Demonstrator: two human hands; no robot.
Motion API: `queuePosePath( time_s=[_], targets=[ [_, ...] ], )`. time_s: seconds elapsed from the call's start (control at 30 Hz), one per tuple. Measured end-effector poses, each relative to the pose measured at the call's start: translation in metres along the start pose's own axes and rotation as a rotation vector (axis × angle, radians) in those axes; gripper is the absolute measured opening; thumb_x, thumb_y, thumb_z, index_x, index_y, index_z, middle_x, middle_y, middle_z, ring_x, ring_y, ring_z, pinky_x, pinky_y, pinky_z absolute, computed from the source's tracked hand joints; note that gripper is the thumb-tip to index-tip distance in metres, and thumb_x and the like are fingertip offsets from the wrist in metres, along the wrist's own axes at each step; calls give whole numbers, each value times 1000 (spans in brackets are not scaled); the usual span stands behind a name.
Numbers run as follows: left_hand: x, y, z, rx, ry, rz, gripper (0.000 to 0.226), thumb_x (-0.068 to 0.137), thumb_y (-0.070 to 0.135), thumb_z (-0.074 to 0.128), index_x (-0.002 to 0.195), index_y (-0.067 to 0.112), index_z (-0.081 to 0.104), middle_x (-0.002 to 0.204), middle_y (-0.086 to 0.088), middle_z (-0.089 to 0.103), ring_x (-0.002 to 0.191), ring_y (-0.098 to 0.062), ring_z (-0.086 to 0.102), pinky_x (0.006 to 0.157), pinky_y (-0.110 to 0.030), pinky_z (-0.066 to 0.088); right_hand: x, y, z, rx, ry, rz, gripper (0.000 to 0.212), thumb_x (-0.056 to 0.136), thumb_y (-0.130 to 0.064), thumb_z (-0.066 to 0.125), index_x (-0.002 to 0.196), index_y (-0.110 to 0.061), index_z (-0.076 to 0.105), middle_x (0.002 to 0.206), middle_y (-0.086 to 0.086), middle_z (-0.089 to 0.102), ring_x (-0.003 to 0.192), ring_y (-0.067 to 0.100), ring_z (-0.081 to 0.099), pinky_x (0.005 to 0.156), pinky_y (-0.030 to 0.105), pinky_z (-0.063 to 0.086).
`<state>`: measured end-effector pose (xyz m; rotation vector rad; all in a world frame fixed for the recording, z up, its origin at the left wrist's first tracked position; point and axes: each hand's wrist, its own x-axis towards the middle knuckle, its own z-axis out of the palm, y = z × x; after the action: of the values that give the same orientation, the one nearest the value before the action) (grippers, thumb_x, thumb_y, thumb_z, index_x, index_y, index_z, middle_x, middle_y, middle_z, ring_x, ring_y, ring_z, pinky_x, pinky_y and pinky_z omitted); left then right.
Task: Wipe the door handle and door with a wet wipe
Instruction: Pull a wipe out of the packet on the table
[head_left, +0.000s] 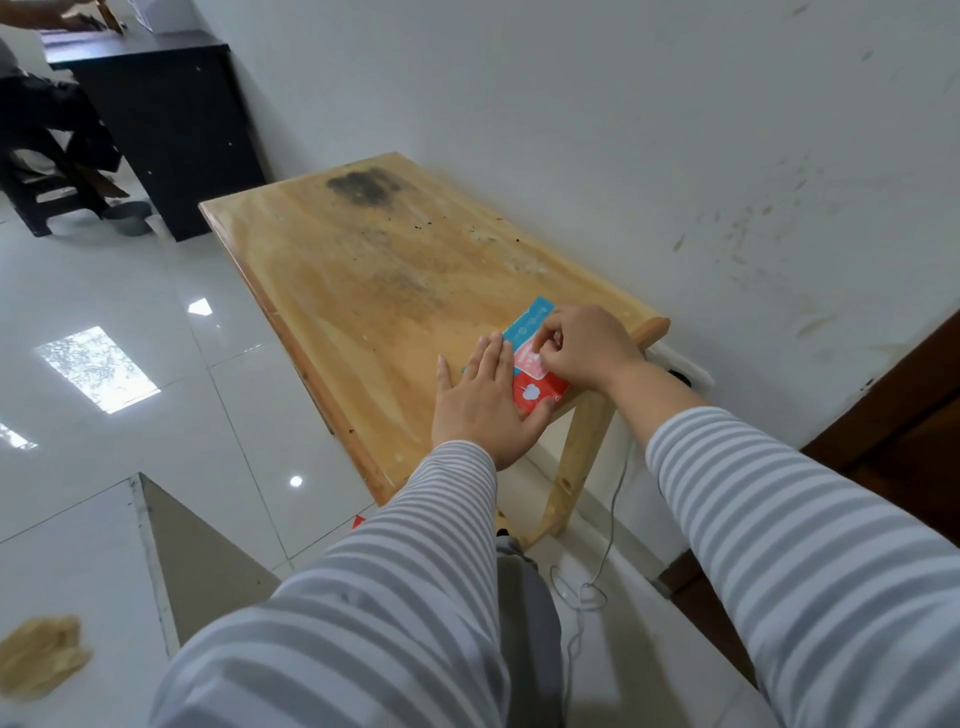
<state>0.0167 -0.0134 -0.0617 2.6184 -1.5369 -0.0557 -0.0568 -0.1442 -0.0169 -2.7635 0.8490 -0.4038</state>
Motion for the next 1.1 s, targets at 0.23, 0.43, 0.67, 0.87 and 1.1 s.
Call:
queuePosePath(
  time_s=[0.23,0.43,0.67,0.87,1.1],
  targets=[
    [-2,1,0,-16,8,-3,87,93,70,15,157,14,-4,164,0,-7,150,-14,-9,120,-53,-2,6,-2,-6,-64,-106,-14,20,88,-25,59,99,-17,74,108,2,69,96,19,61,77,26,44],
    [-2,2,-1,-16,10,-6,86,93,70,15,157,14,-2,164,0,-5,150,-14,-8,119,-53,-3,6,-5,5,-154,-75,0,25,94,-28,50,108,-17,68,113,3,62,100,22,56,79,31,44],
    [-2,2,-1,-22,16,-4,87,93,69,15,157,13,-3,164,0,-5,150,-14,-7,119,-53,-2,-2,-4,11,-92,-24,76,25,97,-29,45,109,-14,62,119,4,59,109,22,51,91,34,43],
    [-2,2,0,-18,21,-5,86,93,69,15,157,13,-3,164,0,-5,150,-14,-7,119,-54,-3,-1,-7,0,-39,-37,71,22,91,-28,59,105,-15,69,113,4,66,101,21,61,87,34,49],
    [-1,1,0,-31,36,-3,86,93,69,17,157,13,-1,165,0,-3,150,-14,-6,119,-54,-2,3,-8,7,-131,-40,25,26,95,-27,50,111,-14,66,114,4,61,101,22,56,78,29,41]
  ],
)
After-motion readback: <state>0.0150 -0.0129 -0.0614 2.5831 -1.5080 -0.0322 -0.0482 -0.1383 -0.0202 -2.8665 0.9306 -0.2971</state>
